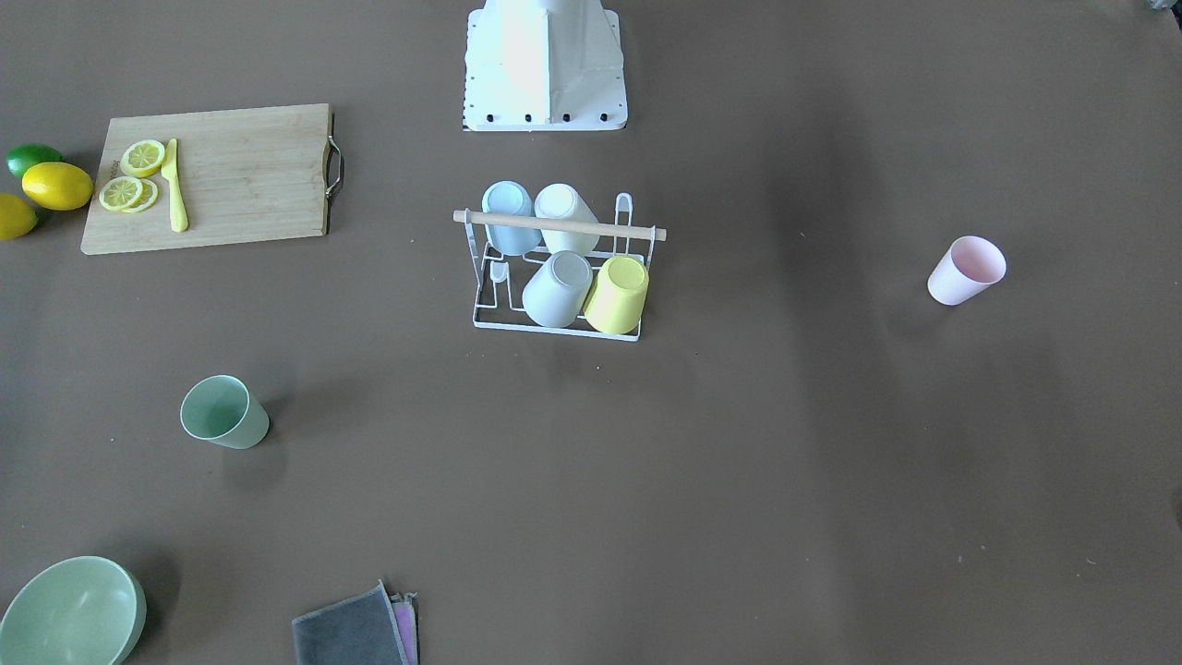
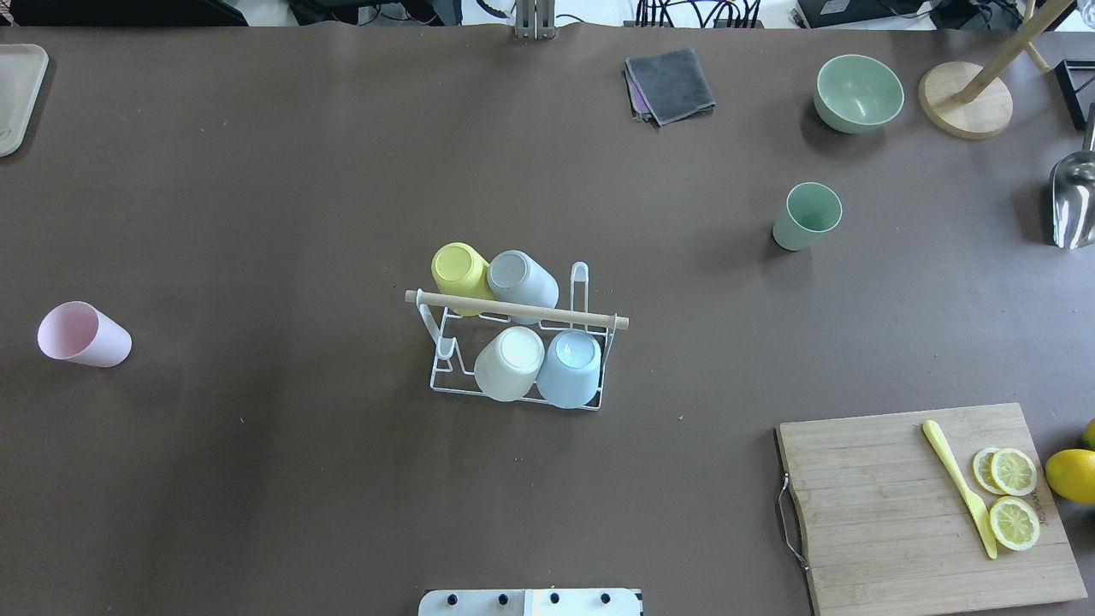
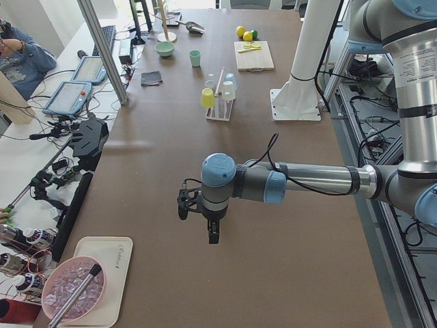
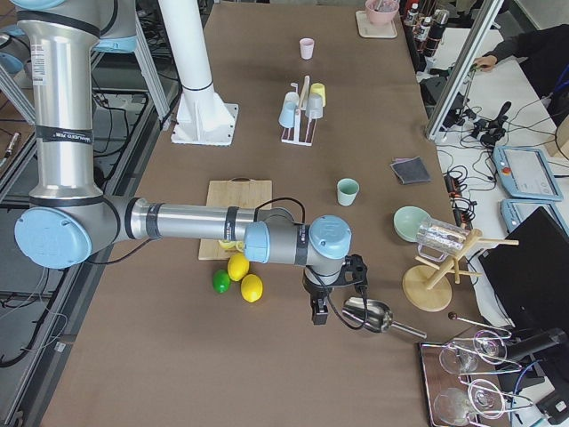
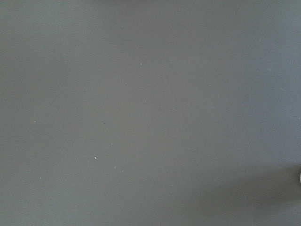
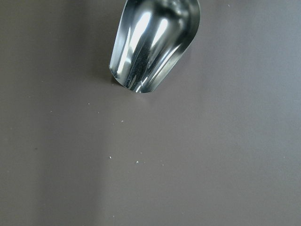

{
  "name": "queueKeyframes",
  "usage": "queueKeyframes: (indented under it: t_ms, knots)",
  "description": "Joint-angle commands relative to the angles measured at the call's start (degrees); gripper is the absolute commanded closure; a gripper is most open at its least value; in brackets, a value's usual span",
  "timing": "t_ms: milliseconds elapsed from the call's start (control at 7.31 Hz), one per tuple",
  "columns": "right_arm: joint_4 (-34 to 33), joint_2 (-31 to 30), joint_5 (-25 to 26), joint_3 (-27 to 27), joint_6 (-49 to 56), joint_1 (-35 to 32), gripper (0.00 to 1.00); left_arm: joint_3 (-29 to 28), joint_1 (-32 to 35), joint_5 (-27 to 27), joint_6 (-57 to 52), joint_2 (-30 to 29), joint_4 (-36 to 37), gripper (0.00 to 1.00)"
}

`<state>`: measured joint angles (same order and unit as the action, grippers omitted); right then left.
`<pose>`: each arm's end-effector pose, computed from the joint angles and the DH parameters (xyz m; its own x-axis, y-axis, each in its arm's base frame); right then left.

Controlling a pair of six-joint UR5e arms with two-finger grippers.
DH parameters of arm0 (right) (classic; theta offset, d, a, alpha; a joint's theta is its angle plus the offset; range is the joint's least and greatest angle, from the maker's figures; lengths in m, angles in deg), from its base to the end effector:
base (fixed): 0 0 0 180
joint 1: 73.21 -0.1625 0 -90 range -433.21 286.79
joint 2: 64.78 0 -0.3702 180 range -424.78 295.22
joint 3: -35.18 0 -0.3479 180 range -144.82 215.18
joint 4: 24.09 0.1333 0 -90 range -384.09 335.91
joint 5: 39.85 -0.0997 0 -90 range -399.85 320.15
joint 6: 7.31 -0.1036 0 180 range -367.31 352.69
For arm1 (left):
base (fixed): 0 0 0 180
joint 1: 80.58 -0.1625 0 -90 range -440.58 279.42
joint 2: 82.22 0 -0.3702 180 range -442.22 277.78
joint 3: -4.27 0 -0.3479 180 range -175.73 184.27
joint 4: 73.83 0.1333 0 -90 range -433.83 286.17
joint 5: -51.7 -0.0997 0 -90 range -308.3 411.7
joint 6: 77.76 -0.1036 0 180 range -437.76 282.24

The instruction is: Place cup on cup holder

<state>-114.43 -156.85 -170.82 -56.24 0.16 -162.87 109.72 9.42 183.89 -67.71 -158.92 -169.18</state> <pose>0.0628 -0.4332 0.6163 0.7479 -0.1232 0.6522 0.1041 0.9922 0.0681 -0.0637 -0.3714 0.5728 0.7296 -0.0867 -0.6784 0.1293 0.9915 0.0123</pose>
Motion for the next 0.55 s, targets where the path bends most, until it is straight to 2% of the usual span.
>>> queueKeyframes:
  t_ms: [0, 410]
  knots:
    - [0.0, 0.0, -0.1, 0.1, -0.1, -0.1, 0.00, -0.1, 0.0, 0.0, 0.0, 0.0, 0.0, 0.01]
    - [0.0, -0.1, -0.5, 0.4, 0.0, 0.0, 0.00, 0.0, 0.0, 0.1, 0.0, 0.3, 0.0, 0.01]
